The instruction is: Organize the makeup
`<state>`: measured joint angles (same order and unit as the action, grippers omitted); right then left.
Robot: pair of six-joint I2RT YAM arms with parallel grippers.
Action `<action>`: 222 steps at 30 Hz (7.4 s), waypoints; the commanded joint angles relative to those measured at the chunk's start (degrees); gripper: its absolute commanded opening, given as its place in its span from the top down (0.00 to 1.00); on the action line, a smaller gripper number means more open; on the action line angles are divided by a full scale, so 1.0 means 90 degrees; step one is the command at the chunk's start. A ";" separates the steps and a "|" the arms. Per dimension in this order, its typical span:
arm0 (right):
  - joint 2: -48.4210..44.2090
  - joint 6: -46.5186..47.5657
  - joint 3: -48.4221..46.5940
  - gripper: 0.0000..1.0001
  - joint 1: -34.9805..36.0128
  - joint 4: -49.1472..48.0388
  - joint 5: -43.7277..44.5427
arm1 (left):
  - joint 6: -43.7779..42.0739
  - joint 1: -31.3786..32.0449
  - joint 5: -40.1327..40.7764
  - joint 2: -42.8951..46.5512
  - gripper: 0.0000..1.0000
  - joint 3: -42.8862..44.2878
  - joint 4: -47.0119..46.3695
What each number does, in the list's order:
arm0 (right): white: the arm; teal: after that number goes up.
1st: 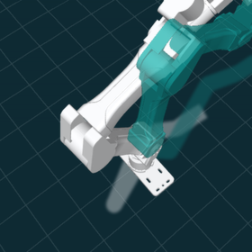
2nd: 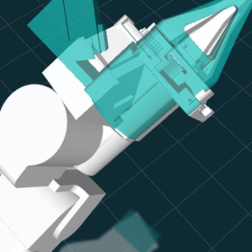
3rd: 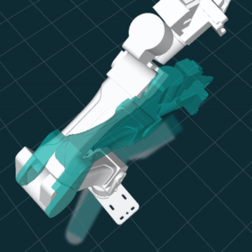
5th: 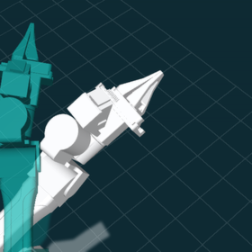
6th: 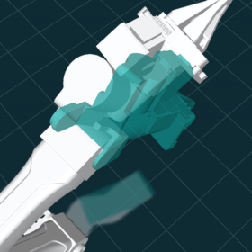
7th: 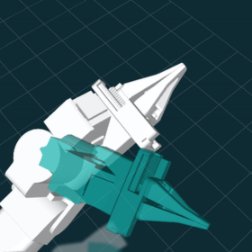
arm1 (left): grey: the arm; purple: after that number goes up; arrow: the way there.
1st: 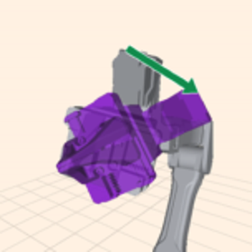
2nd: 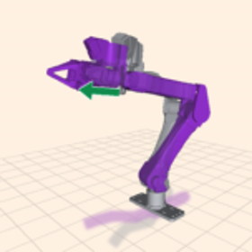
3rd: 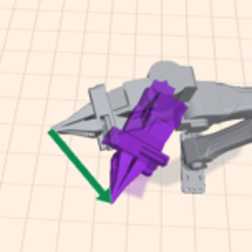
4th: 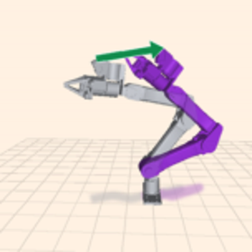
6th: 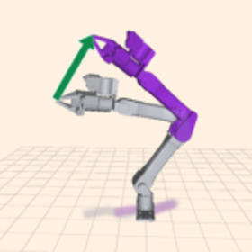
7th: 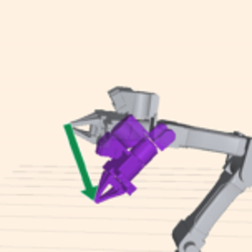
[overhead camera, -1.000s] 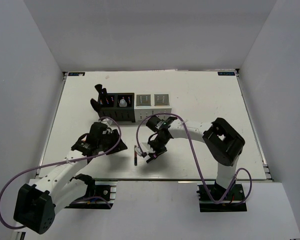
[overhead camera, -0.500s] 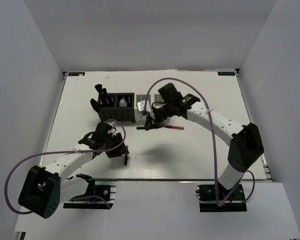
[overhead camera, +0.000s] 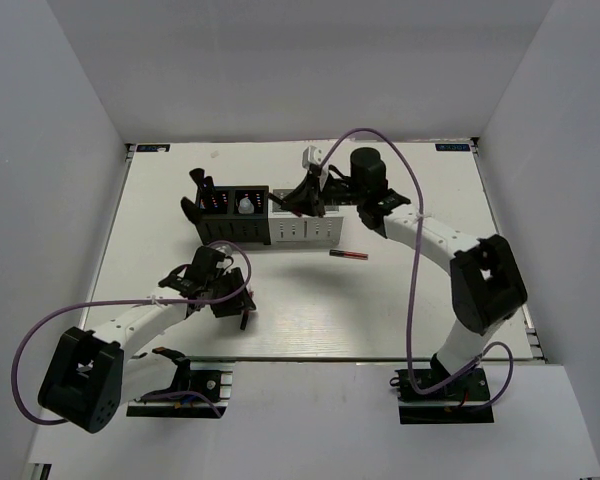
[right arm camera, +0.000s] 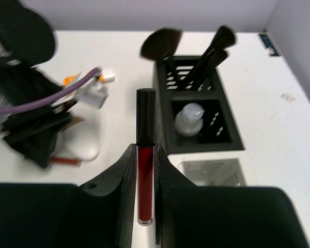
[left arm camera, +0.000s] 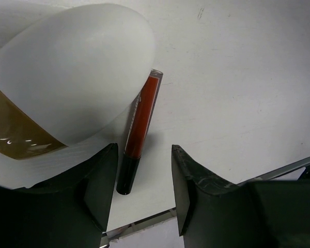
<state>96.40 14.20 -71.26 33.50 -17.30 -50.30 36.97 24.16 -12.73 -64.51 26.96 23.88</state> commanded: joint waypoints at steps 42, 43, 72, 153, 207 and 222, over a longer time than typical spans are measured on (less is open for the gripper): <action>0.2258 -0.1128 -0.0822 0.69 -0.0499 -0.2551 0.0677 | 0.0277 0.0489 0.0809 -0.0156 0.45 0.0500 0.0423; 0.2248 -0.1118 -0.0841 0.68 -0.0509 -0.2521 0.0668 | 0.0277 0.0489 0.0848 -0.0214 0.45 0.0578 0.0462; 0.0256 -0.2114 0.0623 0.63 -0.1446 -0.3000 -0.0075 | 0.0316 0.1270 0.2283 -0.2138 0.62 0.1682 0.0872; -0.0419 0.5600 0.1776 0.37 -0.2745 0.4598 0.0618 | -0.3239 0.1671 0.4140 -0.2258 0.29 0.4428 -0.4334; -0.0640 0.7308 0.1034 1.00 -0.2052 0.6579 0.1430 | 0.0228 0.1671 0.6083 0.3701 0.20 0.1340 0.0960; -0.0956 0.7251 -0.1093 1.00 -0.1496 0.5773 0.1632 | 0.0540 0.1671 0.6297 0.3916 0.19 0.1213 0.1458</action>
<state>85.38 79.53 -76.86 17.61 40.71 -37.23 40.51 39.11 42.72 -29.61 38.13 34.65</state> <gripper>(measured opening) 0.206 0.802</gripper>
